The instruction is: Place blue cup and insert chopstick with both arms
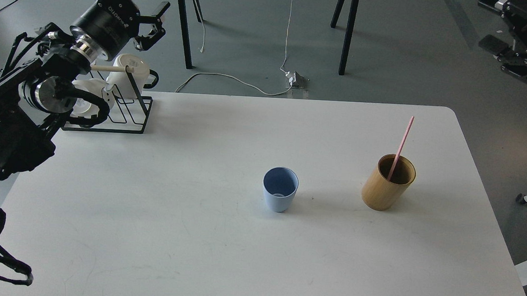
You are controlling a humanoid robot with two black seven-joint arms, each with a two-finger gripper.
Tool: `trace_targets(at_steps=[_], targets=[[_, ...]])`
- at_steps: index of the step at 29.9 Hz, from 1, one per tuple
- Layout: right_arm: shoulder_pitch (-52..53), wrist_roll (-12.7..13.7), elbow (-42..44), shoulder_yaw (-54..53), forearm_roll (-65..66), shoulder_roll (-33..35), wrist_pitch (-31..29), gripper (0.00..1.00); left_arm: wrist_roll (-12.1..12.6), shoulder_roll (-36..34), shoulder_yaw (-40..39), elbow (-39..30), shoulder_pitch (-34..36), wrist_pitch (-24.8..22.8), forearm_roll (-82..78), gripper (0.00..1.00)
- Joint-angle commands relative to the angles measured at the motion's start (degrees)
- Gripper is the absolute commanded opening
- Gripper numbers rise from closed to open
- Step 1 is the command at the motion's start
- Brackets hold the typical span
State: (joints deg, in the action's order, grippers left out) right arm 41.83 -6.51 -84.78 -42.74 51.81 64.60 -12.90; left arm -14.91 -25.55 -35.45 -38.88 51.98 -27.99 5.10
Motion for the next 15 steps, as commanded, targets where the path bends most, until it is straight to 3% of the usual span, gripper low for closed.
trace_targets(at_steps=[1, 8, 15], targets=[[-0.08, 0.09, -0.3, 6.77, 10.75, 0.09, 4.36, 0.99, 0.15, -0.12, -2.69, 0.12, -2.67, -0.01, 4.75, 1.0], [-0.61, -0.35, 1.1, 16.45, 23.86, -3.78, 11.93, 0.92, -0.03, -0.82, -3.4, -0.59, -4.08, -0.01, 4.75, 1.0], [-1.49, 0.44, 9.45, 20.67, 29.04, -15.02, 12.46, 0.76, 0.85, -1.61, -3.84, -0.59, -3.64, -0.01, 4.84, 1.0]])
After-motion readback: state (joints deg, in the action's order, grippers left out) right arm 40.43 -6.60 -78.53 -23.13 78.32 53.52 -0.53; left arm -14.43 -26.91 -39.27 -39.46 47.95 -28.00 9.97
